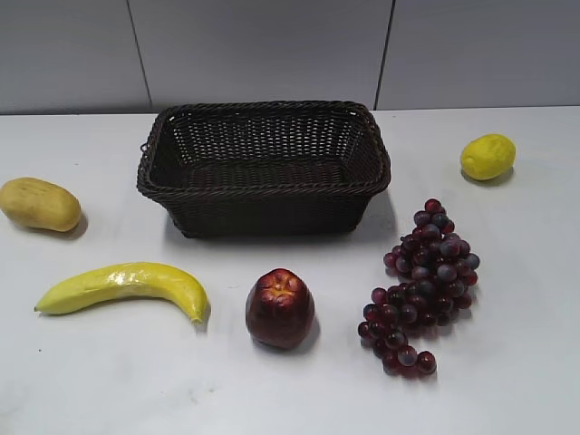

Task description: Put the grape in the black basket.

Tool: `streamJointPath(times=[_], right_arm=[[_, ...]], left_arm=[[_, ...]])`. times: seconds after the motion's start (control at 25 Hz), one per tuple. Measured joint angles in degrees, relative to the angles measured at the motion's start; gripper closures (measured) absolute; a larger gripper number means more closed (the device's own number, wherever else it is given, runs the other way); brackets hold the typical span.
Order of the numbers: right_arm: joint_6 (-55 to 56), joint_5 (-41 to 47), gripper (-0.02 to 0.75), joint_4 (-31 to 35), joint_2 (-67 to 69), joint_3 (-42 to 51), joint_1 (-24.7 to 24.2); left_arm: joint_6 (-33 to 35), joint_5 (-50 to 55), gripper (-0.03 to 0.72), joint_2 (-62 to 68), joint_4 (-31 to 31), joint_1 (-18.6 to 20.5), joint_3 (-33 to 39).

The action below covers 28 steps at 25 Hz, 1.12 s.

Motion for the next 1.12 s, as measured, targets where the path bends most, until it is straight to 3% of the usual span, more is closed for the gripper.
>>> streamJointPath(times=[0.36,0.6,0.76,1.12], right_arm=[[0.0,-21.4,0.148,0.2,10.5,0.0,0.0],[0.0,-29.9,0.127,0.6,25.8,0.7,0.0],[-0.1,-31.4,0.075,3.3,38.5,-0.6,0.0],[-7.4,-25.3,0.071,16.9,66.8,-11.8,0.2]], left_arm=[[0.0,0.0,0.452,0.0,0.0,0.0,0.0],[0.0,0.0,0.452,0.0,0.0,0.0,0.0],[0.0,0.0,0.452,0.0,0.0,0.0,0.0],[0.0,0.0,0.452,0.0,0.0,0.0,0.0]])
